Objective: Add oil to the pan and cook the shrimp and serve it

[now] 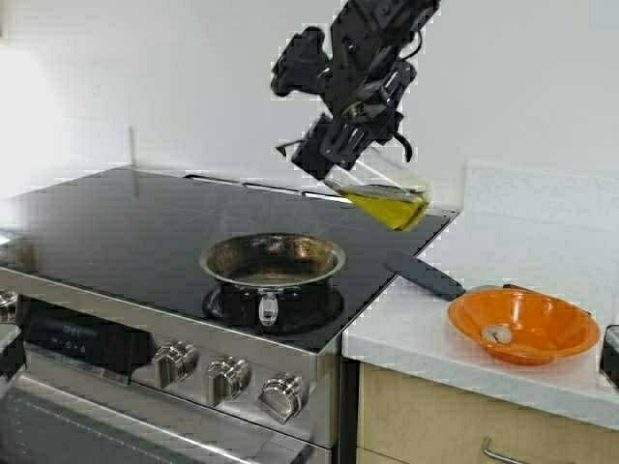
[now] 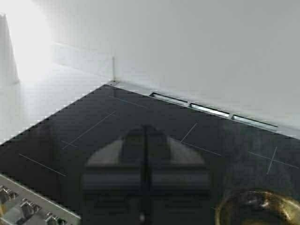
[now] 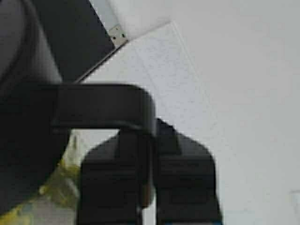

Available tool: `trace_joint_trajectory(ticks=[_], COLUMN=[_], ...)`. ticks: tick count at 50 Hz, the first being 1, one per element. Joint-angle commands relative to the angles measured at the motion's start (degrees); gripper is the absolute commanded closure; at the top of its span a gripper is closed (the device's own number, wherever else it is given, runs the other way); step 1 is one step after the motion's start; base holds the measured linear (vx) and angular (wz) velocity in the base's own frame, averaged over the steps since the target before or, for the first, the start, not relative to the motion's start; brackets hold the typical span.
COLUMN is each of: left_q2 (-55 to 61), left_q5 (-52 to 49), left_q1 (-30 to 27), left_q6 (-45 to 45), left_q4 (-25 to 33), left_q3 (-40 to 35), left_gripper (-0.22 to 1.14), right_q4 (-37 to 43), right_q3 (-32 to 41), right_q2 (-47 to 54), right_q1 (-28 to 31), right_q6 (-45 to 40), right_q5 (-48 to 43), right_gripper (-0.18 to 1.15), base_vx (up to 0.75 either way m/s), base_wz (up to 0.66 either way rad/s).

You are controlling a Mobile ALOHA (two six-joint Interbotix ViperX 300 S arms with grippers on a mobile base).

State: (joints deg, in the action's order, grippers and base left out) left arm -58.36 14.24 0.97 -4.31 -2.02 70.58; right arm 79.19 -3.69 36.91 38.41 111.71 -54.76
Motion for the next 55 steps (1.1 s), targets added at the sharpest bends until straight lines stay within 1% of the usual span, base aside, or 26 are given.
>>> trace_joint_trajectory(ticks=[1, 6, 16, 34, 47, 55], left_q2=[0.26, 0.26, 0.26, 0.26, 0.26, 0.26], left_q5=[0.18, 0.18, -0.09, -0.09, -0.09, -0.09], left_q1=[-0.09, -0.09, -0.09, -0.09, -0.09, -0.09], left_q6=[-0.09, -0.09, -0.09, -0.09, -0.18, -0.18], left_q4=[0.0, 0.0, 0.0, 0.0, 0.0, 0.0], left_q3=[-0.44, -0.44, -0.44, -0.44, -0.44, -0.44], left_gripper=[0.89, 0.89, 0.89, 0.89, 0.89, 0.89], right_q4=[-0.26, -0.18, -1.23, -9.84, -10.55, -12.48], right_q3=[3.87, 5.54, 6.94, 7.56, 8.0, 9.05], right_q2=[-0.18, 0.97, 1.93, 2.37, 2.55, 2.64], right_q1=[-0.18, -0.18, -0.09, 1.14, 1.23, 1.41], right_q6=[2.9, 5.1, 6.68, 14.77, 16.26, 18.02], right_q5=[-3.34, -3.96, -4.57, -5.54, -5.54, -5.54], right_gripper=[0.9, 0.9, 0.9, 0.9, 0.9, 0.9], base_vx=[0.0, 0.0, 0.0, 0.0, 0.0, 0.0], base_wz=[0.0, 0.0, 0.0, 0.0, 0.0, 0.0])
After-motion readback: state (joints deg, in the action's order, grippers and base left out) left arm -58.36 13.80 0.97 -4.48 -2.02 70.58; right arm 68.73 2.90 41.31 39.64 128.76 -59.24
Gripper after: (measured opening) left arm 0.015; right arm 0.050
